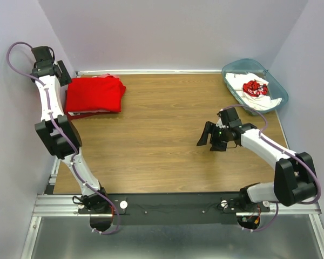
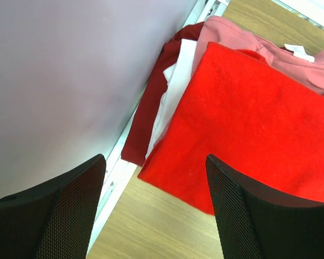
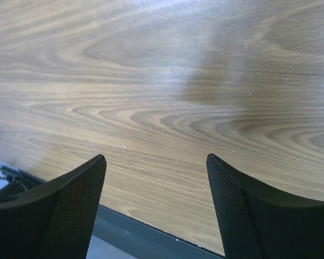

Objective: Fold and stack the t-shirts
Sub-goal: Reset both grippers

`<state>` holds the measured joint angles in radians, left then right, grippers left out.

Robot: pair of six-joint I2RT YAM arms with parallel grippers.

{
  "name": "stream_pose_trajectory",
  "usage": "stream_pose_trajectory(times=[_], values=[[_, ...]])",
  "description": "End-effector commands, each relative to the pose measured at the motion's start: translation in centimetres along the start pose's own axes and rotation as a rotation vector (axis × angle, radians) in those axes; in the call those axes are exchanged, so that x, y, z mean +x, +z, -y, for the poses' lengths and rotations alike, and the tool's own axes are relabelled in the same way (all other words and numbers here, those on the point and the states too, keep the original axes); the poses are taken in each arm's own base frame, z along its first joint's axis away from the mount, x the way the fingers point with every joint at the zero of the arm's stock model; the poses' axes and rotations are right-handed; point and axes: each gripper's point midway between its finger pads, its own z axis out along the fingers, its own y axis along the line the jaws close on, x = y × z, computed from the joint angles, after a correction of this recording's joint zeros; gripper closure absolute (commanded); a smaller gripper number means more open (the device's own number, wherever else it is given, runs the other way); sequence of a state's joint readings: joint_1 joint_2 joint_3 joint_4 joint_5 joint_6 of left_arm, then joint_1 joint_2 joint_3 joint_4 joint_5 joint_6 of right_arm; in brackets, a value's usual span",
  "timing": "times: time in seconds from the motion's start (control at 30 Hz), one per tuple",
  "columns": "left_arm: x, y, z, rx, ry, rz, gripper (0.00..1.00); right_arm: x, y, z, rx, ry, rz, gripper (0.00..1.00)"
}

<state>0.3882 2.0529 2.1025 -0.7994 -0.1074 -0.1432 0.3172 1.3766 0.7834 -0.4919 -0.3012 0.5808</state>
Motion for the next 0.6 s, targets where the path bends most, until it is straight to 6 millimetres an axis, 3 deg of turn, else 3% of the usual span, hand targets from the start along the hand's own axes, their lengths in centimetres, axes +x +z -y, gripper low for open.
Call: stream_pose_trajectory(times=[0.0,0.07,0.1,0.13,0.17,0.23,0.27,0.3,0.33,0.37,0.4,0.43,0.47,0.5,0.53,0.57], values=[[-2.6,-4.6,1.7,0.044,0.002,0.115,0.18,-2.9,-1.7,-0.9,0.024,-0.011,0.126,0.18],[-3.1,-6.8,2.7,0.059,0.013,0.161,0.18,-3.8,-1.9,-0.6,0.054,-0.023,0.162,0.18],[-1.6,-6.8,4.5,0.087,0.047,0.142,0.18,-4.2,-2.0,-0.6,0.06,-0.034,0.173,0.18],[-1.7,-7.3,5.4,0.102,0.056,0.174,0.18,-4.7,-2.3,-0.9,0.058,-0.041,0.189,0.18],[-2.2,-9.4,6.4,0.12,0.065,0.221,0.18,-5.2,-2.5,-1.0,0.064,-0.047,0.204,0.18],[0.5,-10.0,9.8,0.185,0.113,0.227,0.18,-6.1,-2.8,-1.5,0.061,-0.067,0.225,0.18],[0.5,-12.6,10.7,0.219,0.111,0.278,0.18,-6.4,-2.8,-1.4,0.069,-0.071,0.233,0.18],[3.4,-12.7,13.3,0.27,0.129,0.263,0.18,-6.7,-2.8,-1.4,0.073,-0.082,0.237,0.18],[4.6,-13.6,14.1,0.293,0.128,0.276,0.18,-7.1,-3.0,-1.7,0.071,-0.088,0.247,0.18],[4.3,-16.4,13.8,0.326,0.093,0.343,0.18,-7.4,-3.0,-1.6,0.079,-0.094,0.256,0.18],[8.5,-16.0,15.3,0.369,0.117,0.29,0.18,-7.6,-3.0,-1.7,0.081,-0.102,0.258,0.18],[9.5,-17.5,17.1,0.444,0.086,0.318,0.18,-7.7,-2.8,-1.6,0.086,-0.103,0.254,0.18],[9.7,-20.2,17.1,0.5,0.052,0.368,0.18,-8.1,-2.9,-1.9,0.084,-0.11,0.262,0.18],[12.5,-19.6,17.1,0.519,0.046,0.34,0.18,-8.3,-2.9,-2.0,0.081,-0.114,0.266,0.18],[13.5,-20.3,17.2,0.544,0.03,0.341,0.18,-8.4,-2.8,-2.1,0.077,-0.118,0.266,0.18],[14.3,-22.4,17.6,0.605,-0.008,0.358,0.18,-8.6,-2.7,-2.4,0.071,-0.123,0.265,0.18]])
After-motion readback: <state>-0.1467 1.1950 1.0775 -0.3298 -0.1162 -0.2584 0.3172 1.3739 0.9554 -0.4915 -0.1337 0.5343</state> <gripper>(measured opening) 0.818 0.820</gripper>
